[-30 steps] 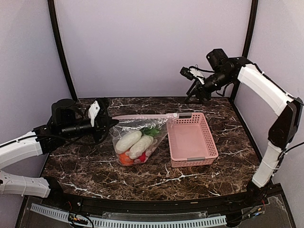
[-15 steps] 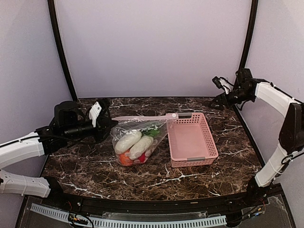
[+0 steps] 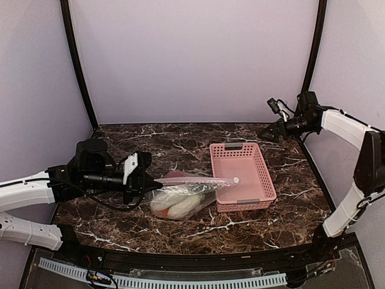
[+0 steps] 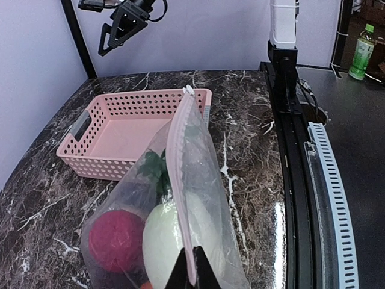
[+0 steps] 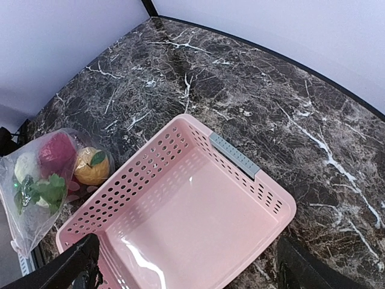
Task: Place the food in the zip-top bag and seal the zipper
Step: Place the zipper food storage bag at the center of the board.
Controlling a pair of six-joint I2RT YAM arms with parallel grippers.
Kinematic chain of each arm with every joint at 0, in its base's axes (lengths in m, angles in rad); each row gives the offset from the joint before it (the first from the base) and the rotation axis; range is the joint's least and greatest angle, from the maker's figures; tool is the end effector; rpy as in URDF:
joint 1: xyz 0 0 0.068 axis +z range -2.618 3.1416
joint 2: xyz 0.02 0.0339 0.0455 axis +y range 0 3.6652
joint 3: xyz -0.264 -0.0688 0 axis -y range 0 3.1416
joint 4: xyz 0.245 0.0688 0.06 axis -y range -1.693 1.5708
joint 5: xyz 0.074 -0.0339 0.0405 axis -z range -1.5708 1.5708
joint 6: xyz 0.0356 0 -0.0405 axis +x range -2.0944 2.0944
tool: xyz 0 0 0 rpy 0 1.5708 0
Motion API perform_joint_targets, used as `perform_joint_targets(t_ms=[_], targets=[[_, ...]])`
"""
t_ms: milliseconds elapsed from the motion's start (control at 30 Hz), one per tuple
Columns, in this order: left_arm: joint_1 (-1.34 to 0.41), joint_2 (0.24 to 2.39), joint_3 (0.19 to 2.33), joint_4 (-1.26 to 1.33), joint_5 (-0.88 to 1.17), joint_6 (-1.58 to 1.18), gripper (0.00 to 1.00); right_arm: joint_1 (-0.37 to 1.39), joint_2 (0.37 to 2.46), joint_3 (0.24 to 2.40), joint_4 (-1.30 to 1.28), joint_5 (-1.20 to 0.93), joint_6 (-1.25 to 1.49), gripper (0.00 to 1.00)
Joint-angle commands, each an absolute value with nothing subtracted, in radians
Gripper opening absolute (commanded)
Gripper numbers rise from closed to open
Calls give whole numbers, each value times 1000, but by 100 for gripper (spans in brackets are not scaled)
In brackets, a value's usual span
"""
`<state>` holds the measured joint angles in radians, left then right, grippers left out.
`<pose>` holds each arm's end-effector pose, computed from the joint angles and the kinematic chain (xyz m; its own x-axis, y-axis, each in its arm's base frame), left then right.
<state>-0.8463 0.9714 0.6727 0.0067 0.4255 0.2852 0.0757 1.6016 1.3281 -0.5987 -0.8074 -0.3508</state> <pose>0.1380 -0.1781 0.2861 0.0825 0.2934 -0.9524 0.9596 0.2346 0.1554 0.3407 0.0516 0.2935 -0.5399 -0.2792 -0.7941 -0.7466 0.5945 0.2985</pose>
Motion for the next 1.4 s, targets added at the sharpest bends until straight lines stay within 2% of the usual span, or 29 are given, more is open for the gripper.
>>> perform_joint_targets(t_ms=[0,133,533,700,900,1000,1100,1167,1367], targets=[[-884,929,694,-85,424,345,3,78,1598,1349,-598,-849,-368,99],[-927,926,691,-111,421,395,5,78,1596,1338,-602,-844,-380,99],[-1178,936,752,-208,125,637,7,78,1616,1334,-618,-862,-404,99],[-1199,962,755,-214,41,667,6,78,1627,1338,-627,-873,-410,99],[-1197,941,697,-63,-111,620,2,78,1612,1341,-637,-865,-419,99],[-1197,940,715,-63,-149,580,23,78,1603,1362,-650,-865,-414,99],[-1197,919,730,-65,-160,538,38,77,1580,1399,-672,-839,-408,99],[-1197,899,741,-69,-163,513,53,77,1558,1432,-691,-808,-407,99],[-1197,811,776,-91,-217,446,69,74,1485,1476,-648,-551,-325,99]])
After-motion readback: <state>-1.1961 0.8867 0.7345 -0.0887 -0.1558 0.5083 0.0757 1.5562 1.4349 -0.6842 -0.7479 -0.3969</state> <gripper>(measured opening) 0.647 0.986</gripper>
